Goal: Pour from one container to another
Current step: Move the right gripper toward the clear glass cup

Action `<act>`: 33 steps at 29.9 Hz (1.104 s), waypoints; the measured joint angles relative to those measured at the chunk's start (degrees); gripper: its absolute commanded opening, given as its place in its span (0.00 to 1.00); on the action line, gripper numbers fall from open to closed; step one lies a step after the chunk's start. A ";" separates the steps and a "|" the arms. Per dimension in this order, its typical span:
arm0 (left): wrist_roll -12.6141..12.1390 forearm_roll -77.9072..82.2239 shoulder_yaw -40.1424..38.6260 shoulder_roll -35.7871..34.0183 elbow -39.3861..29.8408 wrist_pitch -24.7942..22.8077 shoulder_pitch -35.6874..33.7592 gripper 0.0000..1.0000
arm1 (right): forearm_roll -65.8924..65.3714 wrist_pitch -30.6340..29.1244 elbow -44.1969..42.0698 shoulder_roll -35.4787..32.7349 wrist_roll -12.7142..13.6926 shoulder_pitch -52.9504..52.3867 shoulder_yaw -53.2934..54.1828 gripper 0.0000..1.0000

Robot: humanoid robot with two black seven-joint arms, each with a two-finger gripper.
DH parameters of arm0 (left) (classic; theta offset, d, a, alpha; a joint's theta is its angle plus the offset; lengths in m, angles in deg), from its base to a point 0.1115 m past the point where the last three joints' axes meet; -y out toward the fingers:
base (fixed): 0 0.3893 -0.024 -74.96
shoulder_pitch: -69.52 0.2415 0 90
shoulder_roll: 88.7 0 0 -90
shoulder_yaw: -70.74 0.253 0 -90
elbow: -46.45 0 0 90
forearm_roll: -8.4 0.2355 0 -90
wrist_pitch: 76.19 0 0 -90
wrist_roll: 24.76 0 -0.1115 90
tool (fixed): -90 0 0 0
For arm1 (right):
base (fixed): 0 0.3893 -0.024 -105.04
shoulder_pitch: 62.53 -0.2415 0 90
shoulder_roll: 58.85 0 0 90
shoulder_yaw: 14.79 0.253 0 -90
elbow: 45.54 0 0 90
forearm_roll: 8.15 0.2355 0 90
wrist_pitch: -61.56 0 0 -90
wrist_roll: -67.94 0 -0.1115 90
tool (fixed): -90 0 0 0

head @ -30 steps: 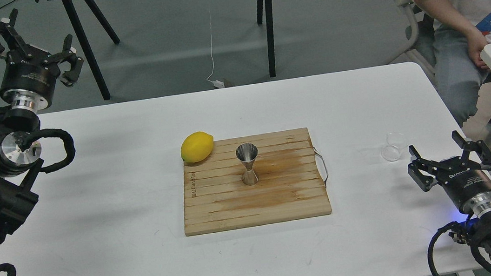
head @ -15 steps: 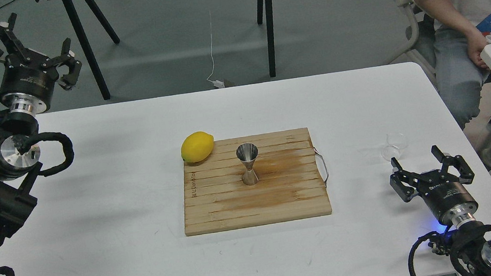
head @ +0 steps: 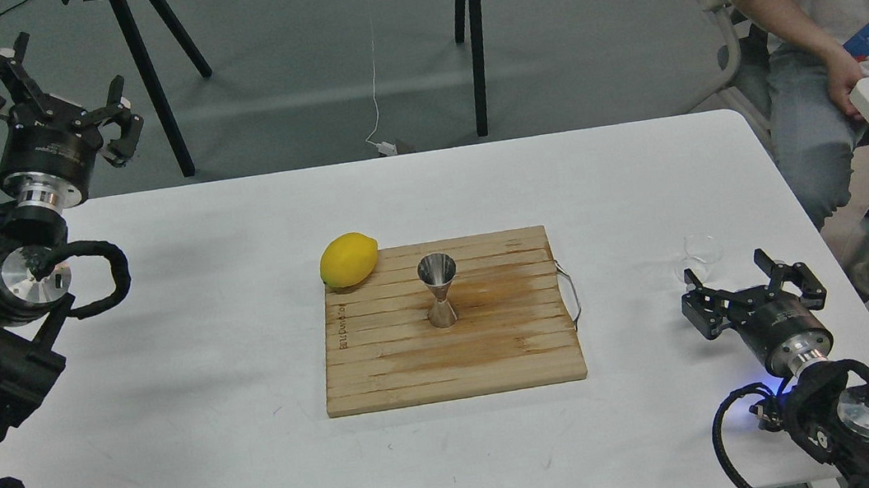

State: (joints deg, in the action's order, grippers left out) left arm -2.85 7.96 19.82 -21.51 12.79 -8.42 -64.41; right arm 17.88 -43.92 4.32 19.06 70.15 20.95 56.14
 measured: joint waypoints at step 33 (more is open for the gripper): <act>1.30 -0.02 -0.11 0.04 -0.41 1.02 0.08 1.00 | -0.13 4.67 -7.41 2.41 0.08 -7.77 -0.97 0.91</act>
State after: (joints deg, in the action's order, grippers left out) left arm -1.55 7.94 19.72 -21.47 12.38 -7.40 -64.33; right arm 17.75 -39.25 -3.09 21.47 70.23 13.18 55.17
